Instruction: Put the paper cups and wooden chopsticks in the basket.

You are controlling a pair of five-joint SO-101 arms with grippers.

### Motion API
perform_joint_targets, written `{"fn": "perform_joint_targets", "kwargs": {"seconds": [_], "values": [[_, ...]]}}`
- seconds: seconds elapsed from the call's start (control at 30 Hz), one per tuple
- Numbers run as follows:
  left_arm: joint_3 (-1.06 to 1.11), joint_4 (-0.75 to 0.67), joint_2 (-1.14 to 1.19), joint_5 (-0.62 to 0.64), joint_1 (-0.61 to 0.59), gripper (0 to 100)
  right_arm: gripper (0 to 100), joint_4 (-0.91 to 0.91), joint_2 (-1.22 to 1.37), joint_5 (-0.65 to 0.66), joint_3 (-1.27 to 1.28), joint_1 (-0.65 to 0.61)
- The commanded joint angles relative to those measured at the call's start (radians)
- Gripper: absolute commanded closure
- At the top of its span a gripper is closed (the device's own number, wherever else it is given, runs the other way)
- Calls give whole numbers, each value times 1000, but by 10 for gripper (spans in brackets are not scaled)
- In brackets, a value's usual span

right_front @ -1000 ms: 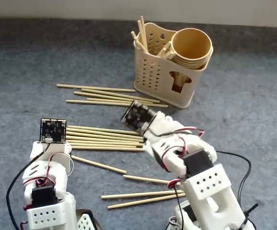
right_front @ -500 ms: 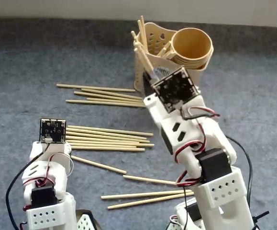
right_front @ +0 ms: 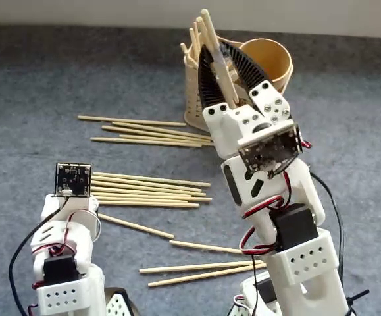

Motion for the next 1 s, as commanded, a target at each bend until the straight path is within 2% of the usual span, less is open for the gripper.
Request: {"fn": "perform_joint_targets", "kwargs": {"seconds": [0.0,0.37,0.87,0.97], "values": [[21,-21,-2,-6,-8,993,993,-120,50,-9,-64,12],[21,-21,-2,-6,-8,993,993,-397,341,-9,-154,15],[21,-21,-2,-6,-8,993,993,-527,618,-14,-186,114],[21,-21,-2,-6,-8,993,993,-522,647,-126,-185,143]]}}
